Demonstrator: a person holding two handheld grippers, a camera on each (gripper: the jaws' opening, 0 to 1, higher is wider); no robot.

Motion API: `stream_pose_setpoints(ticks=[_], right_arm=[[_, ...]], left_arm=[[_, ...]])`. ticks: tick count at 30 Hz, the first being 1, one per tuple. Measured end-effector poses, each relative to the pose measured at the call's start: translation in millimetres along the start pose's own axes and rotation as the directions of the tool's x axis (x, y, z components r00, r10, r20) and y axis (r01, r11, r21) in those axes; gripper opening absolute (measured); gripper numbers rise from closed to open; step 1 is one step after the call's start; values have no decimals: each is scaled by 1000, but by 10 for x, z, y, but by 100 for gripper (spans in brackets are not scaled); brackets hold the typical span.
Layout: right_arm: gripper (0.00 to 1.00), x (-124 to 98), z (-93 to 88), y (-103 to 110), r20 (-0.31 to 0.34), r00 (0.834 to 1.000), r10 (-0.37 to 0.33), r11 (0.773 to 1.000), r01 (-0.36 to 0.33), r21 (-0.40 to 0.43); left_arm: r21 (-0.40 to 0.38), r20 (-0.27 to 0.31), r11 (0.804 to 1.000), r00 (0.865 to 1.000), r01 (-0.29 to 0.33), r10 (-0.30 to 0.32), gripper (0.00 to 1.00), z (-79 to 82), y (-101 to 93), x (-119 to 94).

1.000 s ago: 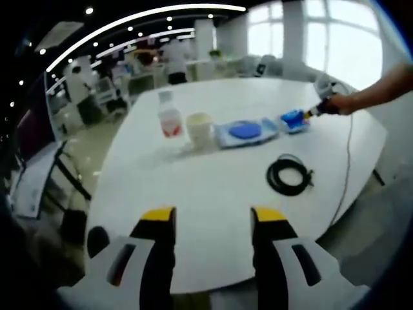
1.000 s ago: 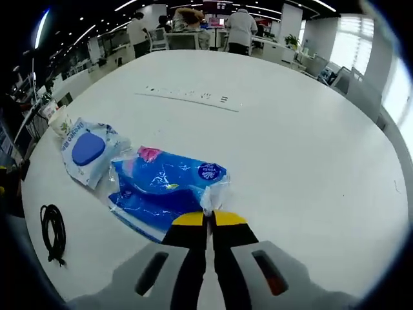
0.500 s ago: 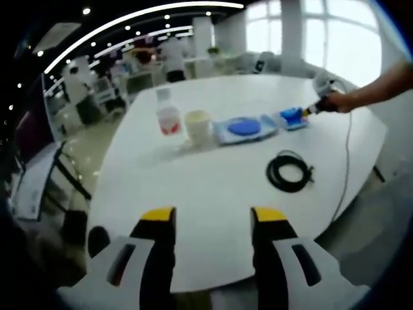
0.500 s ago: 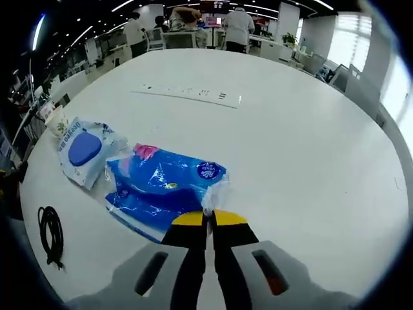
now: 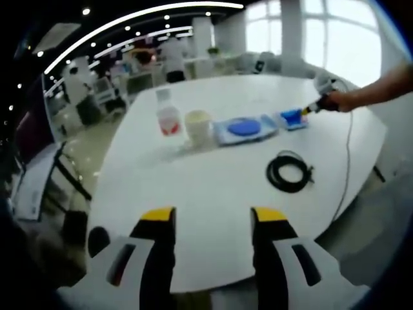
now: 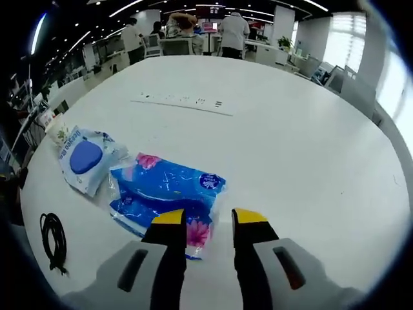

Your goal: Arrange the tabletop items into an orderly group along one side of the table until the central work area is clear of visible clutter.

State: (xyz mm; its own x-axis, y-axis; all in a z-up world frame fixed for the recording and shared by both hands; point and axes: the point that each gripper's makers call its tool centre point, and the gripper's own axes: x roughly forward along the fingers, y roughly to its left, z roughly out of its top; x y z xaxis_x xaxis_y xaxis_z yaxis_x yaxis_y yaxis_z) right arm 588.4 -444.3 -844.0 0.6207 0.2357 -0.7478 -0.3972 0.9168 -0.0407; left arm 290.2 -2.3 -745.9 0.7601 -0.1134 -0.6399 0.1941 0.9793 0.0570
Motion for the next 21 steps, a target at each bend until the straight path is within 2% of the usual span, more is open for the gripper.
stream_pose_setpoints(ticks=[8,11,21], right_arm=[[54,-266,65,227,53,997,63,998,-64,10],[58,-404,66,374,56,995,79,997,-78,-17],[66,-667,185,645,78,991,105,993,-100,-63]], left_arm=[[1,16,1000,1000,-1,1,44,35,-4,-17],[-2,24,1000,1000,-2,2,45,50,0,-24],[-8,47,1000,999,5,-4,46,77,-4,-41]])
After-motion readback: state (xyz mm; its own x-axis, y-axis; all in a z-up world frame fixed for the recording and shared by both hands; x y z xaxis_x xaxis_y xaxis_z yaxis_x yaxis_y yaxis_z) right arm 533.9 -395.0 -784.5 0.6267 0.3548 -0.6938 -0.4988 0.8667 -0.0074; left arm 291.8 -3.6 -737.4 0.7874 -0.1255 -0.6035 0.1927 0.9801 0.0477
